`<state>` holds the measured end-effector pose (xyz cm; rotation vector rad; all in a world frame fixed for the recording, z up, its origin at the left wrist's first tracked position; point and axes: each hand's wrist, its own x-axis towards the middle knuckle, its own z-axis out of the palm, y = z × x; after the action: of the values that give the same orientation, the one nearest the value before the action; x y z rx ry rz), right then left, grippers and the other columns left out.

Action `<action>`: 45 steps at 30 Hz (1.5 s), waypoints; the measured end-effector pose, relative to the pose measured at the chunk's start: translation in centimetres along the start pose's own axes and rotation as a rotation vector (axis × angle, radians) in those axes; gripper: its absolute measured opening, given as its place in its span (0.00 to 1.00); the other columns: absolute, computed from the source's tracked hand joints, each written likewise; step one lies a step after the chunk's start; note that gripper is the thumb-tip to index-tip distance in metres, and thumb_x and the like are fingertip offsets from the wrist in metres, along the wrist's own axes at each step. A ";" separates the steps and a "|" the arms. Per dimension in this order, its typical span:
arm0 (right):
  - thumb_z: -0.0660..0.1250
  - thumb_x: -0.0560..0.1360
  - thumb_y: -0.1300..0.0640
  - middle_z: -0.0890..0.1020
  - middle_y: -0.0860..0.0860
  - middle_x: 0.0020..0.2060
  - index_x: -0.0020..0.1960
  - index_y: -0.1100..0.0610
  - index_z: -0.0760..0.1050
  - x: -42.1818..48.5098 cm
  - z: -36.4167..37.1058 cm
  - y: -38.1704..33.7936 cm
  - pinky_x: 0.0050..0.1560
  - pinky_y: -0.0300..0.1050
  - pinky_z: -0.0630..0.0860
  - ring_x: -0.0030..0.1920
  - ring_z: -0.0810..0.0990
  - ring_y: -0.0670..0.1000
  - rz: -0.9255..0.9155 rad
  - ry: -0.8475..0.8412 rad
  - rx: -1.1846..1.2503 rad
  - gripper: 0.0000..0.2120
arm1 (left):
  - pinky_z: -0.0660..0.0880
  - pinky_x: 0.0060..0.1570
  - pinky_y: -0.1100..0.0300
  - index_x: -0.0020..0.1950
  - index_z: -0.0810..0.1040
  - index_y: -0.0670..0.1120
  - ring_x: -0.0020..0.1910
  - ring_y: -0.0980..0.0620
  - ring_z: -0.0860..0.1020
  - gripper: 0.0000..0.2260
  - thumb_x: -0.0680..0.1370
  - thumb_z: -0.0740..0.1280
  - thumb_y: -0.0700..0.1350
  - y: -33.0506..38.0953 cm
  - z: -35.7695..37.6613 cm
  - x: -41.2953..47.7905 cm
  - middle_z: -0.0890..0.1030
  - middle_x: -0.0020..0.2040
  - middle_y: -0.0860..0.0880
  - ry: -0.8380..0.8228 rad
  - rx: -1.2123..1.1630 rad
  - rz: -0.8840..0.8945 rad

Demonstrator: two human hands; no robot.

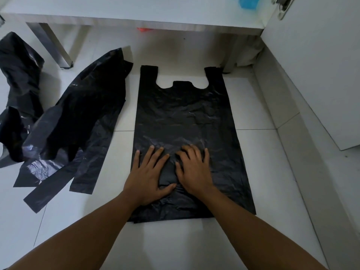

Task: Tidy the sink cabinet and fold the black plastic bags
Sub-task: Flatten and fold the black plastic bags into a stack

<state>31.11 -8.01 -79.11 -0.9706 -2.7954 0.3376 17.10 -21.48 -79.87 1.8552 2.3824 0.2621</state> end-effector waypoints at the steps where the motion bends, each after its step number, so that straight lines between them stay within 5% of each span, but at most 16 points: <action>1: 0.57 0.79 0.46 0.72 0.49 0.66 0.63 0.49 0.73 0.1 -0.2 0.4 0.72 0.69 0.58 0.71 0.67 0.54 0.002 -0.014 -0.004 0.16 | 0.49 0.76 0.34 0.80 0.63 0.49 0.82 0.46 0.50 0.41 0.75 0.50 0.75 0.0 -0.1 0.0 0.59 0.81 0.48 -0.002 -0.002 -0.002; 12: 0.49 0.83 0.42 0.69 0.54 0.70 0.69 0.52 0.68 -0.7 -5.3 14.7 0.72 0.70 0.53 0.73 0.62 0.57 0.410 0.017 -0.060 0.22 | 0.46 0.76 0.35 0.81 0.58 0.51 0.82 0.47 0.46 0.43 0.74 0.48 0.77 0.1 -0.5 0.0 0.55 0.82 0.49 -0.050 -0.006 -0.037; 17: 0.60 0.80 0.51 0.75 0.55 0.62 0.64 0.56 0.75 3.5 -5.8 10.3 0.64 0.58 0.70 0.63 0.73 0.57 0.112 0.162 0.022 0.16 | 0.40 0.77 0.39 0.81 0.58 0.55 0.81 0.52 0.43 0.42 0.74 0.46 0.78 0.3 -0.8 0.4 0.53 0.82 0.53 -0.072 -0.107 -0.082; 21: 0.60 0.79 0.54 0.75 0.55 0.59 0.60 0.57 0.76 5.4 -4.1 5.5 0.55 0.51 0.72 0.58 0.73 0.57 -0.083 -0.030 -0.011 0.13 | 0.35 0.77 0.41 0.77 0.63 0.58 0.81 0.54 0.46 0.42 0.72 0.39 0.78 0.7 -2.4 1.1 0.57 0.81 0.56 -0.111 -0.218 -0.168; 26: 0.58 0.80 0.52 0.75 0.54 0.58 0.59 0.55 0.75 5.9 -4.9 4.4 0.55 0.52 0.71 0.59 0.72 0.57 -0.034 -0.183 -0.089 0.13 | 0.29 0.71 0.33 0.69 0.73 0.57 0.76 0.52 0.61 0.37 0.74 0.41 0.74 1.1 -5.9 3.2 0.70 0.72 0.54 -0.234 -0.281 -0.254; 32: 0.57 0.81 0.52 0.76 0.49 0.46 0.52 0.53 0.77 13.3 -9.2 -4.6 0.42 0.45 0.70 0.47 0.77 0.51 -0.091 -0.107 0.134 0.11 | 0.47 0.75 0.35 0.60 0.78 0.52 0.64 0.50 0.74 0.19 0.79 0.59 0.63 -4.3 -14.4 6.9 0.79 0.59 0.52 0.050 -0.187 -0.367; 37: 0.61 0.81 0.52 0.78 0.48 0.54 0.63 0.52 0.75 17.5 -9.0 -14.7 0.48 0.44 0.73 0.50 0.77 0.49 -0.227 -0.158 0.461 0.13 | 0.62 0.67 0.40 0.64 0.76 0.51 0.65 0.43 0.70 0.20 0.77 0.63 0.61 -11.1 -19.5 4.4 0.76 0.63 0.47 0.397 0.103 -0.641; 41: 0.64 0.80 0.54 0.72 0.53 0.67 0.75 0.52 0.64 17.4 -7.3 -20.0 0.64 0.50 0.73 0.64 0.74 0.54 -0.341 -0.299 0.467 0.24 | 0.59 0.68 0.35 0.70 0.71 0.49 0.69 0.38 0.67 0.27 0.75 0.67 0.60 -14.6 -19.5 1.3 0.72 0.68 0.43 0.147 0.084 -0.979; 45: 0.67 0.78 0.57 0.66 0.55 0.72 0.78 0.51 0.55 17.8 -6.2 -21.5 0.67 0.57 0.72 0.68 0.70 0.57 -0.341 -0.314 0.440 0.33 | 0.66 0.65 0.37 0.51 0.81 0.51 0.53 0.41 0.79 0.07 0.77 0.68 0.52 -17.3 -19.6 0.4 0.81 0.47 0.48 0.194 -0.114 -0.959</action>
<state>6.02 -12.35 -66.10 -0.3606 -2.8831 1.0723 -3.19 -26.52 -64.21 0.5070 2.9658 0.4587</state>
